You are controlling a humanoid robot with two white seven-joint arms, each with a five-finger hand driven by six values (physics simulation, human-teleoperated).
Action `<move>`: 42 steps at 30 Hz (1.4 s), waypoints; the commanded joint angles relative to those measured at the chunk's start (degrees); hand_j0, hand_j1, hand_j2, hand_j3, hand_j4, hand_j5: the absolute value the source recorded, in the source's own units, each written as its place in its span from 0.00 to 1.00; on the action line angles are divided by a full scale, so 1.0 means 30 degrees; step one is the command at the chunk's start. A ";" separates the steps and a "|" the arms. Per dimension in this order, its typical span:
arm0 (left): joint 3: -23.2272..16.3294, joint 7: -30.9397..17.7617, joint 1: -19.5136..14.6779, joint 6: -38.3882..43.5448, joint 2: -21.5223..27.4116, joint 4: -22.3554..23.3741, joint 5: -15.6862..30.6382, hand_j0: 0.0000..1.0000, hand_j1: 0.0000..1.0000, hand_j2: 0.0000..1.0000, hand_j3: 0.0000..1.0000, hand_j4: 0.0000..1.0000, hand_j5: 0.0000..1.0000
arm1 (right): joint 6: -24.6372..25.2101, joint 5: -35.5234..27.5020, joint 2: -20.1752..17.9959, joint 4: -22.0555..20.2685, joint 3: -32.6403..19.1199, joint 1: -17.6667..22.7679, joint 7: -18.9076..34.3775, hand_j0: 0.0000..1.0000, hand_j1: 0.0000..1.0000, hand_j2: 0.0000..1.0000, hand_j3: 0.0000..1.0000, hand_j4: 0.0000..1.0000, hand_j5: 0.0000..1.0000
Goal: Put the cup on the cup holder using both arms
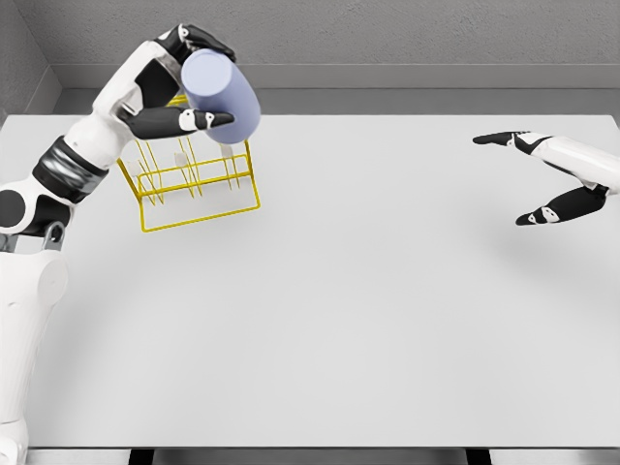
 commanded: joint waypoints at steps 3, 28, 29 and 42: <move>0.0025 0.0023 0.0029 0.0029 0.0017 0.0244 0.0096 0.39 0.39 0.39 0.39 0.39 0.39 | 0.0030 -0.0134 -0.0028 -0.0002 -0.0020 0.0000 -0.0008 1.00 1.00 1.00 1.00 1.00 1.00; -0.0092 0.0023 0.0234 0.0029 0.0369 0.1006 -0.0051 0.39 0.39 0.39 0.39 0.39 0.39 | 0.0030 -0.0163 0.0030 -0.0002 -0.0020 0.0000 -0.0008 1.00 1.00 1.00 1.00 1.00 1.00; -0.0121 0.0023 0.0234 0.0029 0.0281 0.1006 -0.0051 0.39 0.39 0.39 0.39 0.39 0.39 | 0.0030 -0.0163 0.0001 -0.0002 -0.0020 0.0000 -0.0008 1.00 1.00 1.00 1.00 1.00 1.00; -0.0121 0.0023 0.0146 0.0000 0.0486 0.0977 -0.0051 0.67 0.67 0.67 0.67 0.67 0.67 | 0.0030 -0.0134 0.0001 -0.0002 -0.0020 0.0000 -0.0008 1.00 1.00 1.00 1.00 1.00 1.00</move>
